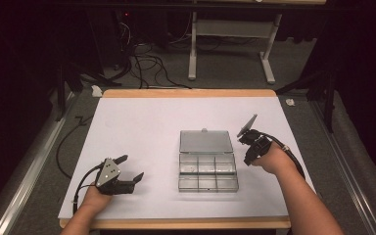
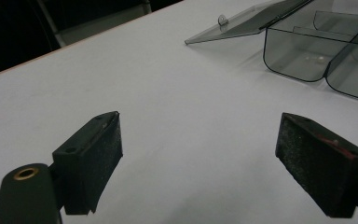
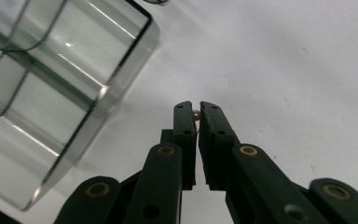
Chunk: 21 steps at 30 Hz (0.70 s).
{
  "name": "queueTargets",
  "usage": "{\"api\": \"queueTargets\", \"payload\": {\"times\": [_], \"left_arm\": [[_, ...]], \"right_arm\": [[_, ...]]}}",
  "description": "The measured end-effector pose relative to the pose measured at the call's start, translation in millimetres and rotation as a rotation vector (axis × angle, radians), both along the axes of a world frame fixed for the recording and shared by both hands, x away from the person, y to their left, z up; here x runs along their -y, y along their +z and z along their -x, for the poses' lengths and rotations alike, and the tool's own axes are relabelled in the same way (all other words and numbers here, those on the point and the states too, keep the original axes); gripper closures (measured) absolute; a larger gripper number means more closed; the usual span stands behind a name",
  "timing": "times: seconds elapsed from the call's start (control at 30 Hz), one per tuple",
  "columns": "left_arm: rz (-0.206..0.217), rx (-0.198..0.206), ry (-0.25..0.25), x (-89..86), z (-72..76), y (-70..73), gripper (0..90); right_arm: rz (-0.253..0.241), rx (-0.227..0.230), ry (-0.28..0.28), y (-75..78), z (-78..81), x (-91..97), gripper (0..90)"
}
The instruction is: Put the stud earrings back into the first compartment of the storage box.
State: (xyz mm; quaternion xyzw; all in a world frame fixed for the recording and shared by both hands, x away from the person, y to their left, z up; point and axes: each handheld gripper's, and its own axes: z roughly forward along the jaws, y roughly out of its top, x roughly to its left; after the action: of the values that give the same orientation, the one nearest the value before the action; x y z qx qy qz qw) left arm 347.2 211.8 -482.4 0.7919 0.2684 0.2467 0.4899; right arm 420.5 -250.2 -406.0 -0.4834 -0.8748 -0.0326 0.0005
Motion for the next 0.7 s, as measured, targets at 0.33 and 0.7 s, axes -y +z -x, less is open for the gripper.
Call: {"api": "queueTargets", "payload": {"times": [0.33, 0.7], "left_arm": [[-0.002, 0.001, 0.001, 0.3, 0.3, 0.0, 15.0], [-0.001, 0.001, 0.000, 0.2, 0.4, 0.0, 15.0]], "right_arm": [[-0.018, 0.021, 0.019, 17.1, 2.8, -13.0, 86.4], [-0.020, 0.030, 0.074, 22.9, 4.2, -38.2, 86.4]]}}
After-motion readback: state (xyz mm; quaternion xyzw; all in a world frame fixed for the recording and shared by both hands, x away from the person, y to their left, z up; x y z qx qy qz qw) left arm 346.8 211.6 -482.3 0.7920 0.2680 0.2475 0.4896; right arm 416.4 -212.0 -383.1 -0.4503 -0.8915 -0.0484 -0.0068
